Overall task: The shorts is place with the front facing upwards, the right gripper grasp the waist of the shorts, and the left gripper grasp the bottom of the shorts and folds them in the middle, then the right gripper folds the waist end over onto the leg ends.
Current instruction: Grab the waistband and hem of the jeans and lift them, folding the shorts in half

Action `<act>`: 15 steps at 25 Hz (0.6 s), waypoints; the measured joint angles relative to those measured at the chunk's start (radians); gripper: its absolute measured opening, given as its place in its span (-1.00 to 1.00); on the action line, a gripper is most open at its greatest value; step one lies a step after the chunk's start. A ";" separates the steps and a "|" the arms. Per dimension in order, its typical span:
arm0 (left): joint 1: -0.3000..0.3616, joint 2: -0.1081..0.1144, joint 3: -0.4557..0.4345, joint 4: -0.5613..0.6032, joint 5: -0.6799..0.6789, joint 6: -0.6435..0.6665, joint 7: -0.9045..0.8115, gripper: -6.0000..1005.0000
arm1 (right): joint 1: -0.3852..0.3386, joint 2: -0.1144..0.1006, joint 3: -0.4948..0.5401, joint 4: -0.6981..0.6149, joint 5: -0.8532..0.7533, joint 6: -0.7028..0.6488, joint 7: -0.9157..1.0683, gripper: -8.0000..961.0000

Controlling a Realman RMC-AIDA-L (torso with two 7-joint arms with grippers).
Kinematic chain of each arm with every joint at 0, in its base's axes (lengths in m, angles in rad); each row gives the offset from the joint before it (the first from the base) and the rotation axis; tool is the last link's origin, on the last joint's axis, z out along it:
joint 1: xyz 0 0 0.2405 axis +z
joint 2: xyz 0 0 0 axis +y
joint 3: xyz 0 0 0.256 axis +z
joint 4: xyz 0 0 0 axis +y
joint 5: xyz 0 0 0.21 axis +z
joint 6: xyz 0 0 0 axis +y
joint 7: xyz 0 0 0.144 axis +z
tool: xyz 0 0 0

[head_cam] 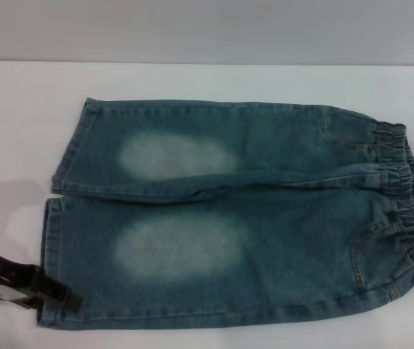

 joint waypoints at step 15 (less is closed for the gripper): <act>-0.013 -0.006 0.023 0.009 -0.003 -0.021 0.005 -0.54 | -0.006 0.001 0.002 -0.002 0.005 0.001 0.000 0.24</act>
